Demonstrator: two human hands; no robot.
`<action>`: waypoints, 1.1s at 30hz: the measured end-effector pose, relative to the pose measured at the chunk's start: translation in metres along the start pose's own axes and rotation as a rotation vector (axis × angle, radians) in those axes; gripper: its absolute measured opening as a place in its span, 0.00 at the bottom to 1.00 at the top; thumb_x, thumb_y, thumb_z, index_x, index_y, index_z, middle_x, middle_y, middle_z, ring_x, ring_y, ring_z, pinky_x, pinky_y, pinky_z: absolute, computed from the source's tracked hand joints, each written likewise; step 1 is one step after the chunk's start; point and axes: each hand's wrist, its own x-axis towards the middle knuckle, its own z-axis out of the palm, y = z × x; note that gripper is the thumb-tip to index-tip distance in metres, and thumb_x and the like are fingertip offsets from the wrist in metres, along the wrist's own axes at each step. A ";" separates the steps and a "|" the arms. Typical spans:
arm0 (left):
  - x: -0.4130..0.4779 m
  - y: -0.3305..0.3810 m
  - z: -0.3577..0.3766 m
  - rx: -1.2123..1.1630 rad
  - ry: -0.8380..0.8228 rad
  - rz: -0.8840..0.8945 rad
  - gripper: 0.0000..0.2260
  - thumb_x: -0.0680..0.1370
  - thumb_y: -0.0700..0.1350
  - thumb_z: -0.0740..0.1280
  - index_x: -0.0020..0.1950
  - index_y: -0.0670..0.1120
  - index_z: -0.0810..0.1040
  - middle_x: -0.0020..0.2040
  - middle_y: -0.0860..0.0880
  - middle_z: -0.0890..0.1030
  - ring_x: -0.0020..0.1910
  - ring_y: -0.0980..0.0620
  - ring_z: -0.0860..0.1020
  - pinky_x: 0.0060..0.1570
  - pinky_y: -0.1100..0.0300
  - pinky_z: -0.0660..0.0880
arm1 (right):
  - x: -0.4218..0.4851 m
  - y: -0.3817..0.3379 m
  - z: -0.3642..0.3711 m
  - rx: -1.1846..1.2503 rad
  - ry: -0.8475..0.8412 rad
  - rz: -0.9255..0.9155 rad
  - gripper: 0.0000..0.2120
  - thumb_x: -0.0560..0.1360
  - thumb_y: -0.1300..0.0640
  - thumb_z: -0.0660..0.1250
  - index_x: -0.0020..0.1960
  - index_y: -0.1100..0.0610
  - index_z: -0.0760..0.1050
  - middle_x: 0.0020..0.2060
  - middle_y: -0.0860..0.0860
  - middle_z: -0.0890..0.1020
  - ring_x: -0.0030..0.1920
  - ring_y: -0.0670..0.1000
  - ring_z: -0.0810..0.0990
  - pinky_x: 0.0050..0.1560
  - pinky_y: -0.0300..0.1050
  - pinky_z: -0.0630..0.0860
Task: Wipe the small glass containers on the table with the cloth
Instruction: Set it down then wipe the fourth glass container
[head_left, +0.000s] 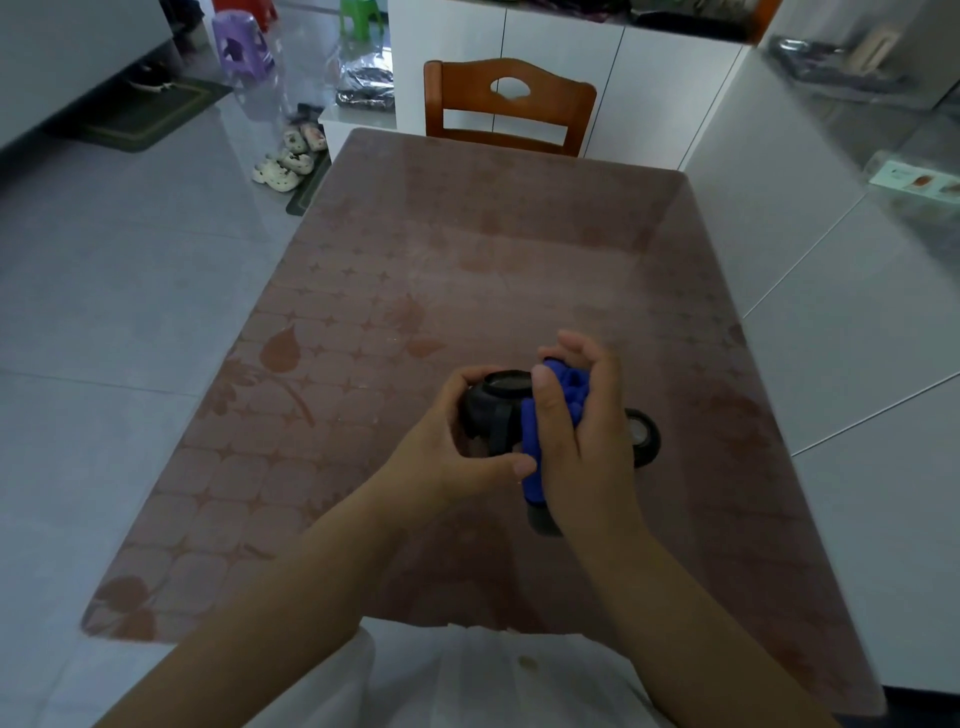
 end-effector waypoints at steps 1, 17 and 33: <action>0.000 0.000 -0.001 0.012 -0.009 0.020 0.34 0.60 0.52 0.76 0.64 0.52 0.68 0.61 0.51 0.76 0.60 0.53 0.78 0.57 0.59 0.76 | 0.002 0.000 -0.002 0.049 0.005 0.041 0.17 0.76 0.42 0.57 0.61 0.48 0.64 0.54 0.44 0.74 0.49 0.37 0.77 0.47 0.31 0.76; -0.005 0.000 -0.004 0.110 0.006 -0.023 0.36 0.71 0.50 0.72 0.74 0.59 0.57 0.68 0.55 0.69 0.63 0.63 0.73 0.59 0.63 0.75 | -0.002 0.014 -0.009 0.326 0.024 0.358 0.13 0.76 0.43 0.51 0.56 0.45 0.66 0.51 0.47 0.75 0.40 0.37 0.79 0.36 0.29 0.76; -0.009 0.009 -0.009 0.080 0.086 0.051 0.31 0.60 0.54 0.78 0.61 0.57 0.72 0.60 0.59 0.78 0.60 0.57 0.77 0.57 0.64 0.76 | 0.011 0.010 -0.018 0.210 -0.002 0.209 0.10 0.80 0.53 0.53 0.59 0.55 0.66 0.43 0.49 0.76 0.35 0.38 0.77 0.34 0.29 0.74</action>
